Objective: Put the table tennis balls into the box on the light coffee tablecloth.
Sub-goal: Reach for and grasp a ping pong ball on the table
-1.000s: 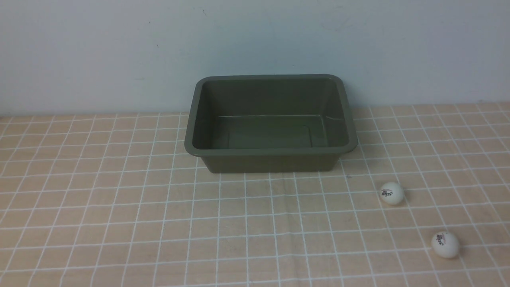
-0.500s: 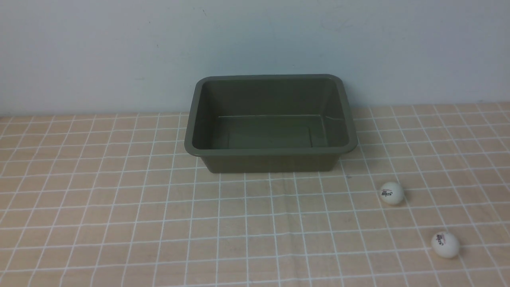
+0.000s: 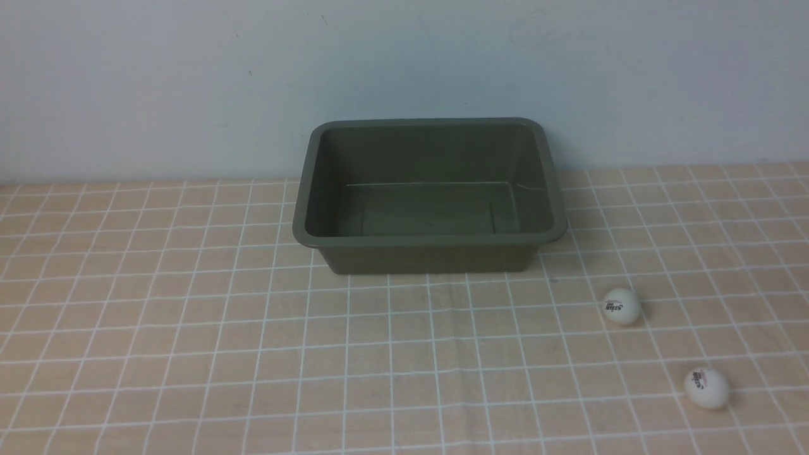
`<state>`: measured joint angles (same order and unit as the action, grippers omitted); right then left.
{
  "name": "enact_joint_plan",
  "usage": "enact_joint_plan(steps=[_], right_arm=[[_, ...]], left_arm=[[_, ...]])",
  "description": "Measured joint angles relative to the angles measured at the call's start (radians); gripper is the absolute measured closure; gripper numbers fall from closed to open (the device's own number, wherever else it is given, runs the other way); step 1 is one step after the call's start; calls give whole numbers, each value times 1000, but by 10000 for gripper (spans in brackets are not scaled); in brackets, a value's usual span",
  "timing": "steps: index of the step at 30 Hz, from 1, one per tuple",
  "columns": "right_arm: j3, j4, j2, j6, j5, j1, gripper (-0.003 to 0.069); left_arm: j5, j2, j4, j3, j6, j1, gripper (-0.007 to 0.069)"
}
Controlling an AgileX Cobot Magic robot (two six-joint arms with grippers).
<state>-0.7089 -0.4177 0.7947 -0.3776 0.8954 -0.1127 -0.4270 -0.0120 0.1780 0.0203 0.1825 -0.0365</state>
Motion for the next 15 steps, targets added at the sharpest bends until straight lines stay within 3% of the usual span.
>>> enact_joint_plan(steps=[6, 9, 15], right_arm=[[-8, -21, 152, -50, 39, 17, 674], [-10, 37, 251, -51, 36, 107, 674], [-48, 274, 401, 139, 20, 262, 674]], left_arm=[[0, 0, 0, 0, 0, 0, 693], [0, 0, 0, 0, 0, 0, 693], [0, 0, 0, 0, 0, 0, 693]])
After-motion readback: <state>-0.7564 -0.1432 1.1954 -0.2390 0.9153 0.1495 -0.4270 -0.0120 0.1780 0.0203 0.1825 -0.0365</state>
